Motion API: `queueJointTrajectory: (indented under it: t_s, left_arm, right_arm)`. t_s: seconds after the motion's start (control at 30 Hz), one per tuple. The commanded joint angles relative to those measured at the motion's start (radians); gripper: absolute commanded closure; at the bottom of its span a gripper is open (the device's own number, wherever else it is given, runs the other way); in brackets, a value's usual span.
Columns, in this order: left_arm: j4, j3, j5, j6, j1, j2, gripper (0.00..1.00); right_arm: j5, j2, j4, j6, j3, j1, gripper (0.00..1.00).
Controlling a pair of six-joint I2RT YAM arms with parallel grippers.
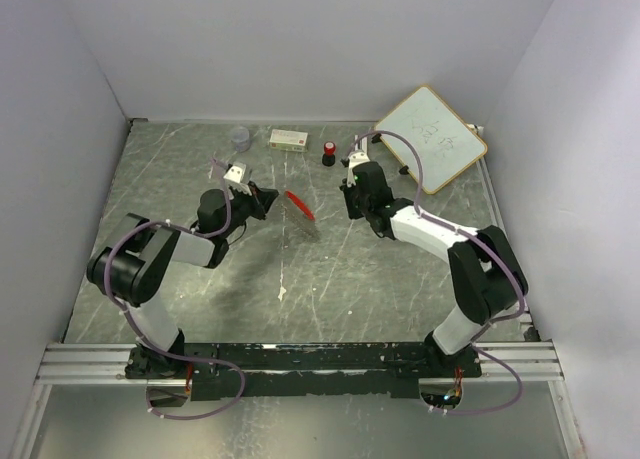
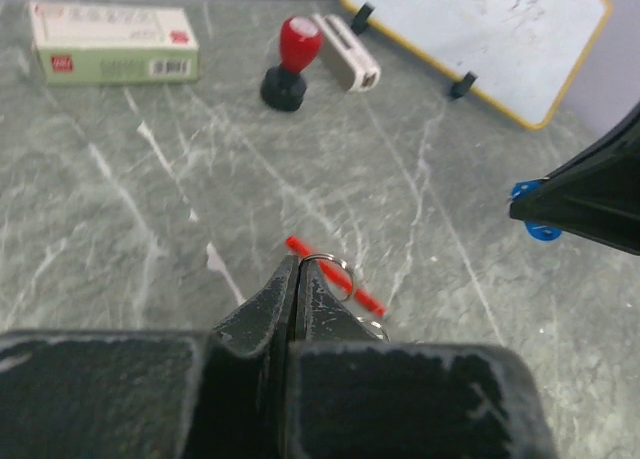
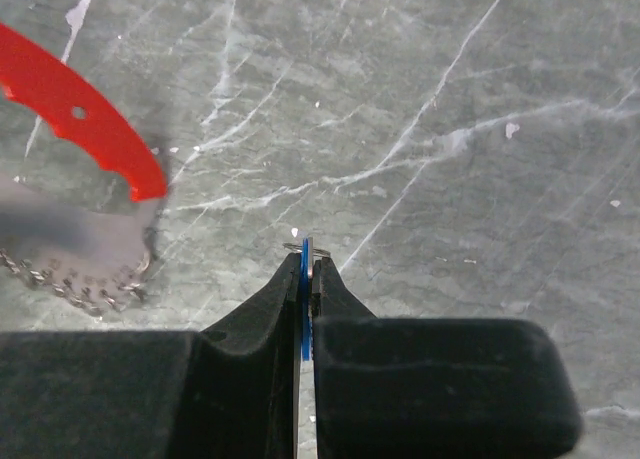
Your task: Remove the keys from the keyring
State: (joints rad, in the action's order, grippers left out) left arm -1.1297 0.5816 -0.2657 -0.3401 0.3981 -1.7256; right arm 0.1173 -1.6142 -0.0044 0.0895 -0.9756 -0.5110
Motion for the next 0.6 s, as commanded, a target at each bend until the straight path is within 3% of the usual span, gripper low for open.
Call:
queueJointTrajectory:
  t_s: [0.0,0.33,0.57]
  left_arm:
    - [0.088,0.046,0.048,-0.002,-0.016,-0.034,0.93]
    - [0.172,0.055,0.121,0.0,-0.039,-0.095,0.93]
    - [0.441,0.169,0.181,0.001,-0.044,-0.164,0.92]
  right_arm:
    - [-0.014,-0.042,0.045,0.02,0.001,0.012,1.0]
    - [-0.01,-0.107,0.06,0.023,-0.018,0.046,1.0]
    - [0.002,-0.15,0.061,0.021,-0.055,0.058,1.0]
